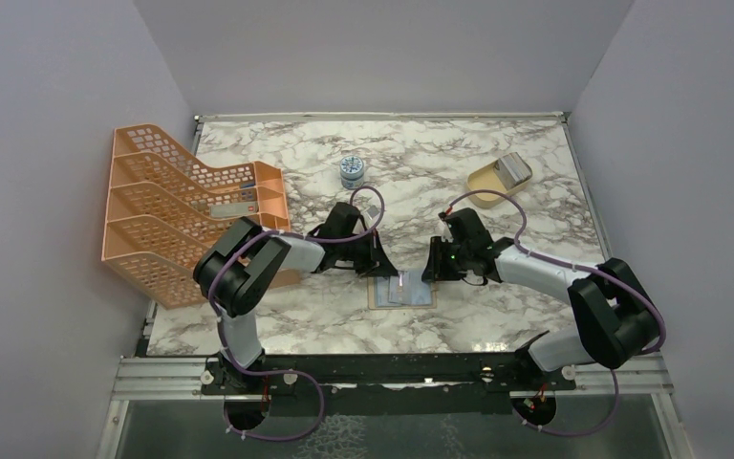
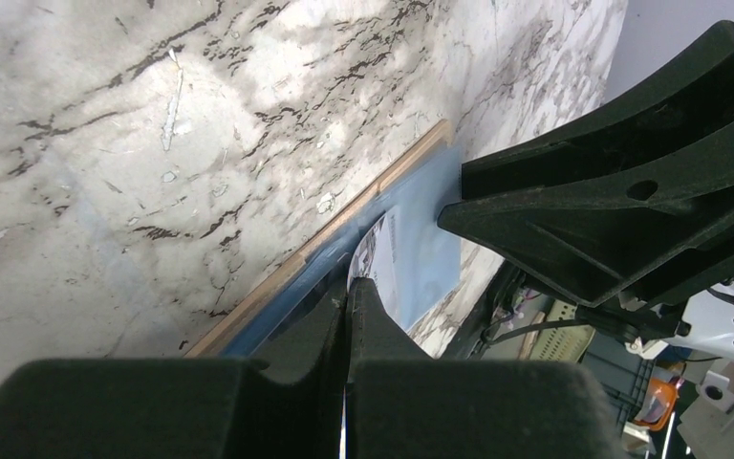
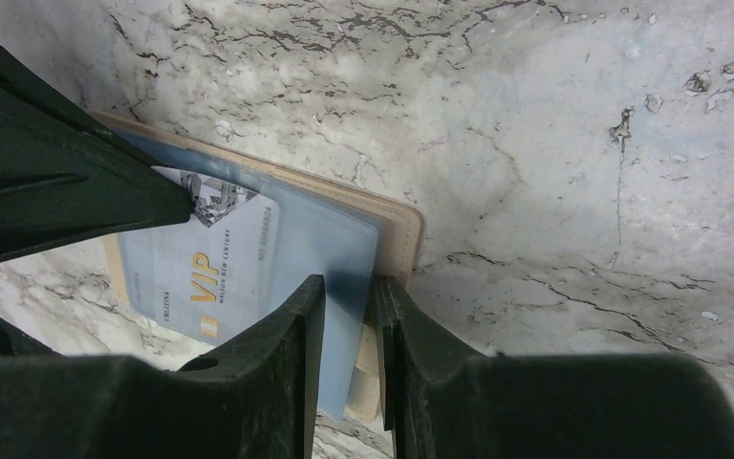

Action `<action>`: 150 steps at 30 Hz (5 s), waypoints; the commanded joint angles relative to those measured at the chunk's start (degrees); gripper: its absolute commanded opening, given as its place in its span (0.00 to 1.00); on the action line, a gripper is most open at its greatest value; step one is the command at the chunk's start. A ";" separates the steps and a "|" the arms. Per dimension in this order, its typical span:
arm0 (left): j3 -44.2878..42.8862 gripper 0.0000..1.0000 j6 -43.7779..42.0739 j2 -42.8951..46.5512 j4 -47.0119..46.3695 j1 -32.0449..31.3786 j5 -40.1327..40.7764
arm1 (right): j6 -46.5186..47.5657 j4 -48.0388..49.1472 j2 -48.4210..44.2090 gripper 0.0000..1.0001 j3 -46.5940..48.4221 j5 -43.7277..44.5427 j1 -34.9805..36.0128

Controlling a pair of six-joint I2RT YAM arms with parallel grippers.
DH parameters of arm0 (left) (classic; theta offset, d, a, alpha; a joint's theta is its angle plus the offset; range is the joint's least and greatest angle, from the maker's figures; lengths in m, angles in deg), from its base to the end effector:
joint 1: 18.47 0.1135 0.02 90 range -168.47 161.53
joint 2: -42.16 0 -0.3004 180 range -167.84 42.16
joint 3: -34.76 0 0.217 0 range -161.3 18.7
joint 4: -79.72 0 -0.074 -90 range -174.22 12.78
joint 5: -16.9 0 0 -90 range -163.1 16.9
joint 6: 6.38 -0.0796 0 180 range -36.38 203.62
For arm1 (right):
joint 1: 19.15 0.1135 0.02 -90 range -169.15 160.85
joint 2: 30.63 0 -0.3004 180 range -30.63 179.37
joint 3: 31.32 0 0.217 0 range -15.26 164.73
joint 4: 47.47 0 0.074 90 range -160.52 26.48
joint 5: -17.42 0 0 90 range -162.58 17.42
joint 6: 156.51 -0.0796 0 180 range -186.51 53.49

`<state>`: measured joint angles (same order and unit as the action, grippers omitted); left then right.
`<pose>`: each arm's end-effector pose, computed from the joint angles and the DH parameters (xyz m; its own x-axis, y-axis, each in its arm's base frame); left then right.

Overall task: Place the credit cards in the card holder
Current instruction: Insert the credit card into the card holder, then turn over the card slot in the card holder.

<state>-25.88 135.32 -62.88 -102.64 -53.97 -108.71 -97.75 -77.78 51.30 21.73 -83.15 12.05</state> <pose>0.2629 -0.2445 0.1589 -0.9847 -0.0813 -0.1543 0.0830 0.5598 -0.8245 0.2027 0.1398 0.1754 -0.9339 0.0304 -0.3562 -0.1231 0.9081 0.4003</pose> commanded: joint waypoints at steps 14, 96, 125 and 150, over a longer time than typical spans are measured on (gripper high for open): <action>0.93 0.00 -0.17 2.16 0.43 -2.12 9.39 | -0.74 -0.64 -2.48 0.26 -1.46 0.73 0.43; -1.84 0.50 5.84 5.33 0.02 -12.02 11.78 | -2.41 1.21 -5.41 0.25 -4.97 -2.35 0.43; -0.20 0.59 0.01 14.79 10.88 -9.85 18.82 | -2.99 -3.05 -11.66 0.26 -3.59 -1.52 0.53; 11.08 0.62 2.57 20.62 0.54 0.09 5.63 | -10.28 4.61 2.31 0.22 3.50 -2.79 9.92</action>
<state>-15.23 137.81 -43.34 -99.03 -54.15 -100.41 -107.28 -75.90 51.60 23.35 -85.95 21.47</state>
